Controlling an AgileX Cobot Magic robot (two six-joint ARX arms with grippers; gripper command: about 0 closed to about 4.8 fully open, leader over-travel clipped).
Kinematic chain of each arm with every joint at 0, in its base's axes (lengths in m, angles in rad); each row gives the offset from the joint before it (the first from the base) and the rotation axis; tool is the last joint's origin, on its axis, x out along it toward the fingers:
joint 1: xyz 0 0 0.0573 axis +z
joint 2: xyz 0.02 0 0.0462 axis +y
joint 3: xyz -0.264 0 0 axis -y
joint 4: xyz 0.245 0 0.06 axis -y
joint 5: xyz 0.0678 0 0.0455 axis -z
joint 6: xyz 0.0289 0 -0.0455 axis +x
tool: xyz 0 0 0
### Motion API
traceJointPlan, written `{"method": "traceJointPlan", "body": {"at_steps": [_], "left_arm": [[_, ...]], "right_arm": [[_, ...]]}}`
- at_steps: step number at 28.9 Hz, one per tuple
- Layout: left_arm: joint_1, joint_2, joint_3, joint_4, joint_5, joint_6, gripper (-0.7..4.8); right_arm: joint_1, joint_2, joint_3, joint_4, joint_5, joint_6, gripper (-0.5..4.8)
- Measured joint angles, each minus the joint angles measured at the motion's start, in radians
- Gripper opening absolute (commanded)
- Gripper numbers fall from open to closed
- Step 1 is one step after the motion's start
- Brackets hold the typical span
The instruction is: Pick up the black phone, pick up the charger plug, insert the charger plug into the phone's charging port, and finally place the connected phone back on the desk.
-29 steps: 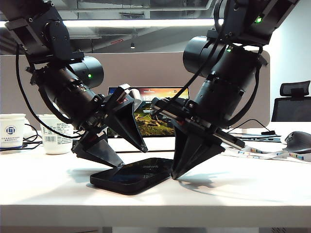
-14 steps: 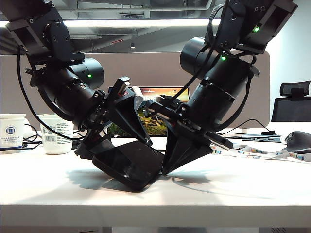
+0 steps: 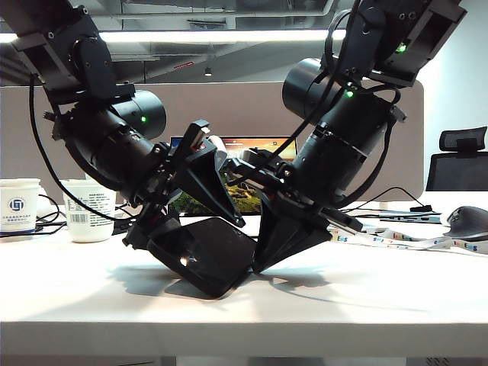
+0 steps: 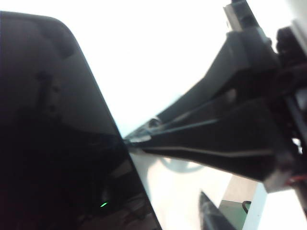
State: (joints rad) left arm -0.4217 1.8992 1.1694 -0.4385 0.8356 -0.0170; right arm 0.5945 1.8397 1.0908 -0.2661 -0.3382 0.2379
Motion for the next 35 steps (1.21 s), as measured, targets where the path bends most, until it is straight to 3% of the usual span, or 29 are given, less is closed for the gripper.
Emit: {"method": "traceJointPlan", "body": {"at_steps": [1, 3, 8, 12, 21, 27, 31, 35], "left_arm": [[0.000, 0.006, 0.000, 0.004, -0.001, -0.003, 3.29], [0.000, 0.008, 0.000, 0.005, -0.001, -0.003, 2.66], [0.000, 0.008, 0.000, 0.008, -0.003, -0.003, 0.77], [0.003, 0.010, 0.001, -0.001, 0.002, -0.019, -0.07], [-0.001, 0.005, 0.002, 0.040, 0.017, 0.023, -0.07], [-0.005, -0.023, -0.003, 0.080, -0.001, 0.058, -0.07], [-0.005, -0.087, -0.003, 0.175, -0.006, 0.074, -0.06], [-0.005, -0.174, -0.003, 0.298, -0.005, 0.156, -0.06]], "right_arm": [[0.000, 0.000, 0.000, 0.000, 0.000, 0.000, -0.02], [0.000, 0.000, 0.000, 0.000, 0.000, -0.005, -0.02], [0.000, 0.000, 0.000, -0.001, 0.000, -0.029, -0.02], [-0.002, -0.001, 0.000, -0.005, 0.001, -0.030, -0.02], [-0.014, -0.023, -0.003, -0.049, 0.002, -0.034, -0.02], [-0.079, -0.196, -0.002, -0.126, 0.000, -0.055, -0.02], [-0.128, -0.349, -0.002, -0.158, 0.002, -0.056, -0.02], [-0.150, -0.455, -0.002, -0.158, 0.003, -0.084, -0.02]]}}
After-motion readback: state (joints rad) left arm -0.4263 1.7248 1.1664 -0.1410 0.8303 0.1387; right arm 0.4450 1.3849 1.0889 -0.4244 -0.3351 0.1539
